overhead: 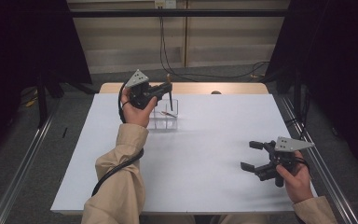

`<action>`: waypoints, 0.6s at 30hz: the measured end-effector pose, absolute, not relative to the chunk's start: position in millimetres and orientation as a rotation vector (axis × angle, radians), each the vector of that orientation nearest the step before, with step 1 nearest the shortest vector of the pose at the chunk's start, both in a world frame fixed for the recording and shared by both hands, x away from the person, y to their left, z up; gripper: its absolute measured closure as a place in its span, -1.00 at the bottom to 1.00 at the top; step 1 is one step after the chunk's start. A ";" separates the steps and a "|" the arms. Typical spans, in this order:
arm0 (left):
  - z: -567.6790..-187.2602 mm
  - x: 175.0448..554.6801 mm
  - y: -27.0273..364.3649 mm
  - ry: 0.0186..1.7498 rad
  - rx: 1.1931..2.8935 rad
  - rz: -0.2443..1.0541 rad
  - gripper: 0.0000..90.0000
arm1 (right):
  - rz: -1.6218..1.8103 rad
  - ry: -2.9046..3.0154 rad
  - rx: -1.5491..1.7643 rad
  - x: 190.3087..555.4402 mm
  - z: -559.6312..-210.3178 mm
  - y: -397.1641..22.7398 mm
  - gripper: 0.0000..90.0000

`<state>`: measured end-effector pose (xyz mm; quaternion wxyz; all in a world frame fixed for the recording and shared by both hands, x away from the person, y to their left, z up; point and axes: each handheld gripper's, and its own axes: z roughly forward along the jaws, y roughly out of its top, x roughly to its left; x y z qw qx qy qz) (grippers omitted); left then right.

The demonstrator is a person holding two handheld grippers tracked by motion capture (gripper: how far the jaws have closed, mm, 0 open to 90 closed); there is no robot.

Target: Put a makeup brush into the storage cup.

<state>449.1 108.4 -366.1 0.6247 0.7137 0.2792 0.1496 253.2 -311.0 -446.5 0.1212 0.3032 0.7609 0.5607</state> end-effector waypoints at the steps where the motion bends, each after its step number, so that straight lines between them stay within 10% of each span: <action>1: -366.4 450.0 108.1 0.643 1.637 0.344 0.86 | 1.638 2.223 0.884 253.1 -446.5 -311.0 -0.89; 18: -375.4 454.2 101.3 0.645 1.652 0.351 0.86 | 1.646 2.221 0.885 253.6 -446.5 -311.9 -0.89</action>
